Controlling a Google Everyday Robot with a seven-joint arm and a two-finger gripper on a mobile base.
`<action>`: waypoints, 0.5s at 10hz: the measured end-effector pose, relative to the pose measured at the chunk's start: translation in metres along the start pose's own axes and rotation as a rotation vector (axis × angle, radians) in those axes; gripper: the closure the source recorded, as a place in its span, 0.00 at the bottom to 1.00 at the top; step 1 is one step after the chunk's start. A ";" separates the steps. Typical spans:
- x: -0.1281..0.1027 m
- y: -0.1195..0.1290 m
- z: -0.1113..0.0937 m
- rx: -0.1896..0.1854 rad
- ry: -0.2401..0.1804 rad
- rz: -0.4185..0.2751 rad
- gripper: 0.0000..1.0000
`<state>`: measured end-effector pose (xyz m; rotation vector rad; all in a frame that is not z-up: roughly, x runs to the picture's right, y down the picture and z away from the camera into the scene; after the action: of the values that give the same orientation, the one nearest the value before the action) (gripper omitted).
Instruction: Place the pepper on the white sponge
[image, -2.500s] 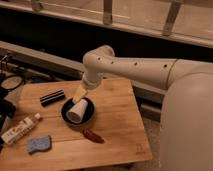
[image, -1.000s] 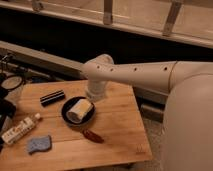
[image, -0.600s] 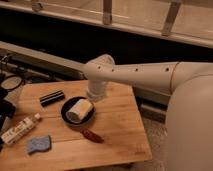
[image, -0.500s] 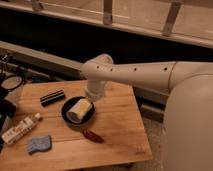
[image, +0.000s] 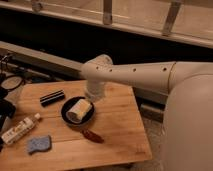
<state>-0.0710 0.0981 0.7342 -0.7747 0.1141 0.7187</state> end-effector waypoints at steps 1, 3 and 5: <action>0.003 0.005 0.006 -0.013 0.008 0.005 0.01; 0.024 0.015 0.039 -0.075 0.044 0.025 0.01; 0.040 0.034 0.069 -0.135 0.096 0.031 0.01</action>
<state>-0.0735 0.1832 0.7498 -0.9385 0.1657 0.7246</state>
